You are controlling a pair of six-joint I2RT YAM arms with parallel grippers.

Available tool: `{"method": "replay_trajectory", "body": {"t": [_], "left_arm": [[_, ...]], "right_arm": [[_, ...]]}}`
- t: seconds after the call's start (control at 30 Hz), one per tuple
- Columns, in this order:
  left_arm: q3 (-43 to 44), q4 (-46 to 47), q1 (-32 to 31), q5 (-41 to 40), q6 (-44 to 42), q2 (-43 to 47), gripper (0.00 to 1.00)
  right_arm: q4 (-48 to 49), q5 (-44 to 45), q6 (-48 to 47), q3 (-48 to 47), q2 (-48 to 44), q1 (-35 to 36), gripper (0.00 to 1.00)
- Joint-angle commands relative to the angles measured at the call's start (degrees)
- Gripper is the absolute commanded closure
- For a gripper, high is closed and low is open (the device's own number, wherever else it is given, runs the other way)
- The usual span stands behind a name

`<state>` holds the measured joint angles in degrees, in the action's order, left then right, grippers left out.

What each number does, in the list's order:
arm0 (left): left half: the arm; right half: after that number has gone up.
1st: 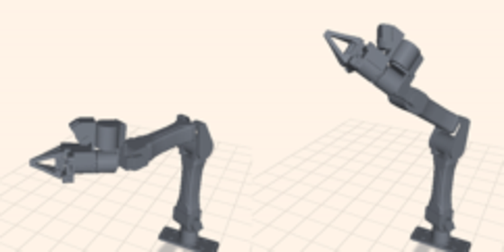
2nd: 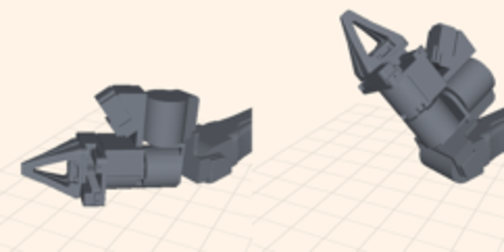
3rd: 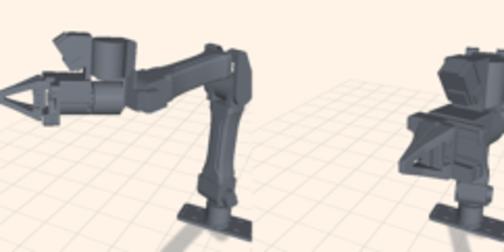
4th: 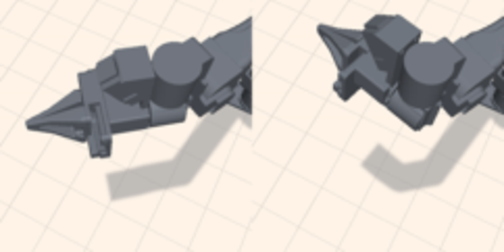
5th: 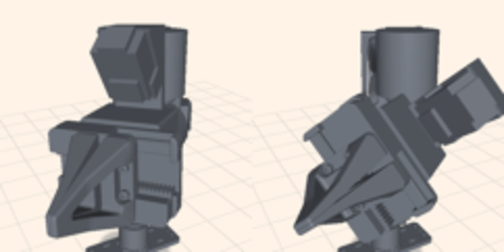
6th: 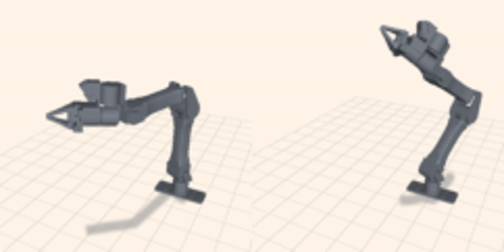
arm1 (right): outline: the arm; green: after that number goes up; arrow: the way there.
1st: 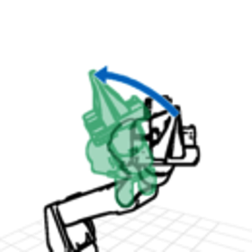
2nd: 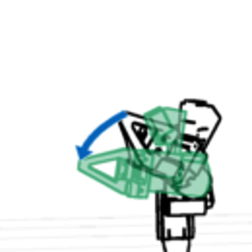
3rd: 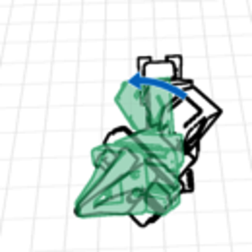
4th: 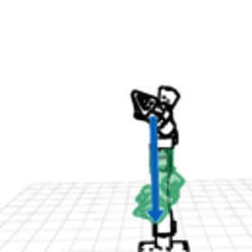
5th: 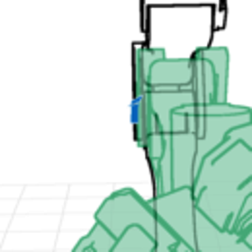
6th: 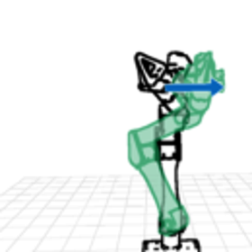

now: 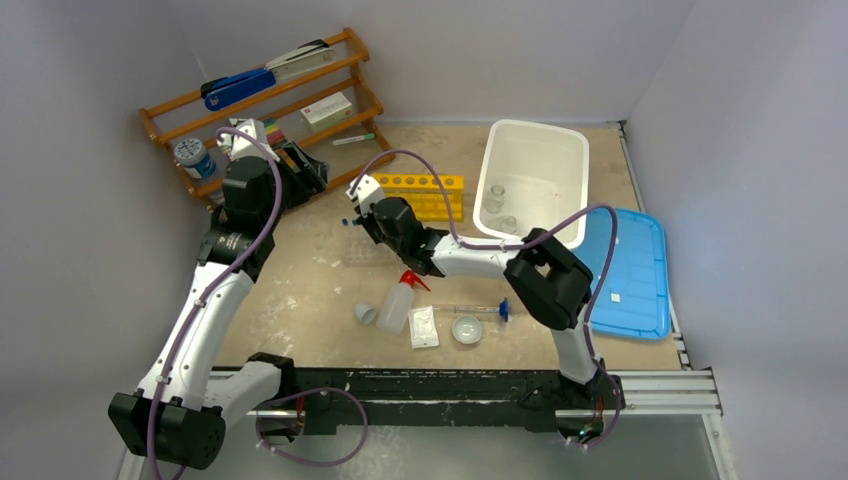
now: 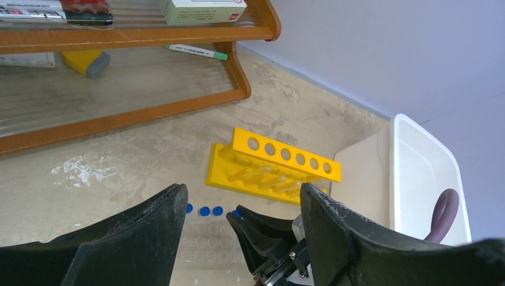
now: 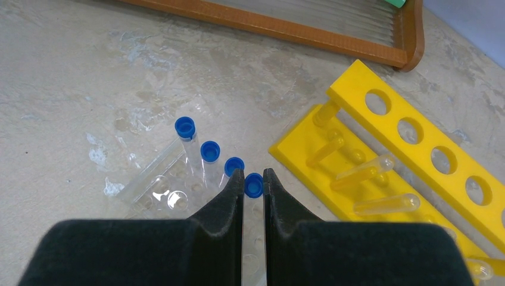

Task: Organize the chemistry lab equipment
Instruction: Insert the test tube into the slot of the test tube rack.

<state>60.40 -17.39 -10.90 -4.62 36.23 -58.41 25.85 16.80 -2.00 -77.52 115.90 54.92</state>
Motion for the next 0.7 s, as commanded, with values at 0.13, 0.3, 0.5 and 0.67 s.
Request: {"method": "replay_trajectory", "body": {"t": [0.13,0.3,0.5,0.67], "left_arm": [[0.2,2.7,0.3,-0.6,-0.6,1.3,0.32],[0.1,2.8,0.3,-0.6,-0.5,1.3,0.32],[0.1,2.8,0.3,-0.7,-0.5,1.3,0.32],[0.2,2.8,0.3,-0.6,-0.4,1.3,0.32]], "right_arm": [[1.8,2.5,0.1,1.9,-1.7,1.1,0.98],[1.8,2.9,0.4,1.9,-1.7,1.2,0.96],[1.8,3.6,0.0,1.8,-2.1,1.4,0.98],[1.5,5.0,0.0,1.3,-2.2,1.4,1.0]]}}
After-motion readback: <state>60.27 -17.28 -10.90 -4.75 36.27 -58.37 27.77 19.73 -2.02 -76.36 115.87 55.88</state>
